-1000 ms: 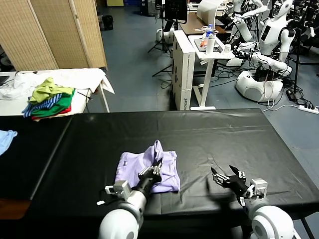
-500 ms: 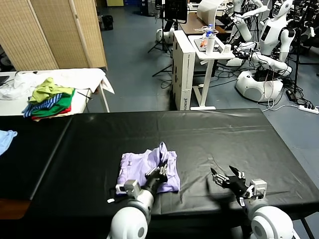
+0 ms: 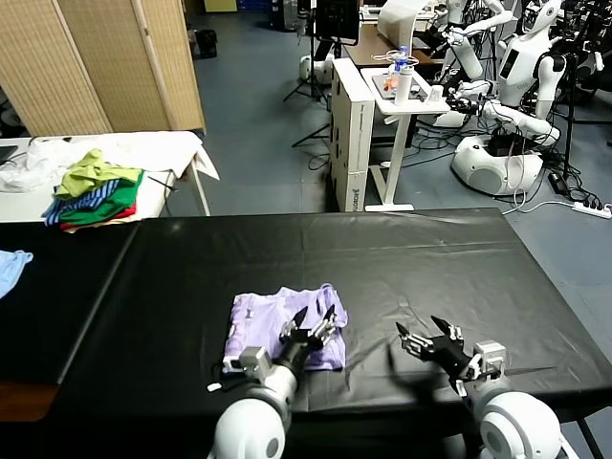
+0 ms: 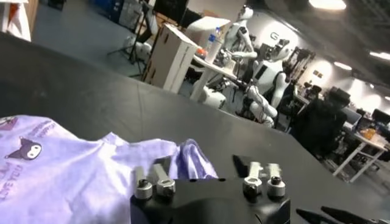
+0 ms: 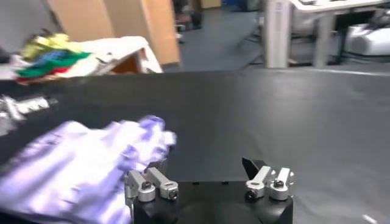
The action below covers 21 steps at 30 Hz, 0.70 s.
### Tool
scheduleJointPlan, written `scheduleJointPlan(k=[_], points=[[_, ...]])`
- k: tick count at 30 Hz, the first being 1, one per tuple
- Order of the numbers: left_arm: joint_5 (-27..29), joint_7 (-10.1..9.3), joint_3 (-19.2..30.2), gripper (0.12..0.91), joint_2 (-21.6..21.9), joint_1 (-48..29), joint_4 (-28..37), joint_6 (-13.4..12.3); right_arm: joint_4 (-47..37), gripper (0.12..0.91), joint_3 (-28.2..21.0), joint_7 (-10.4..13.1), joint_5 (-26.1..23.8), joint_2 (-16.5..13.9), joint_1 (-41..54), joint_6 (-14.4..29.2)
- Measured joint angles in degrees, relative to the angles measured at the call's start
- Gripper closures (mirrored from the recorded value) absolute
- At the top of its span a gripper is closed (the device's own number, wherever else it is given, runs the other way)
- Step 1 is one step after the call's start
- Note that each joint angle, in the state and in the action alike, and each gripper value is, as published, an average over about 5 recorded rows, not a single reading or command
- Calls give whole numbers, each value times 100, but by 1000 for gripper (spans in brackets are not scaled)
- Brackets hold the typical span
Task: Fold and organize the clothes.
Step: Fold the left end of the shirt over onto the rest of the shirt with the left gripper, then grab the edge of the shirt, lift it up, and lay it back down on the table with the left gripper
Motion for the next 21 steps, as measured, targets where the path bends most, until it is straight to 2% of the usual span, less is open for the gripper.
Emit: scheduleJointPlan(k=[3, 12, 16, 21], points=[[38, 6, -293, 139, 303, 81, -36, -52, 68, 118, -149, 38, 186, -97, 109, -78], [350, 22, -682, 123, 531, 318, 24, -147, 302, 118, -906, 129, 881, -330, 761, -281], [450, 23, -765, 123, 532, 392, 56, -171, 237, 118, -1398, 243, 850, -361, 1145, -270], [557, 29, -823, 123, 486, 469, 106, -210, 71, 118, -2173, 254, 474, -378, 1775, -363]])
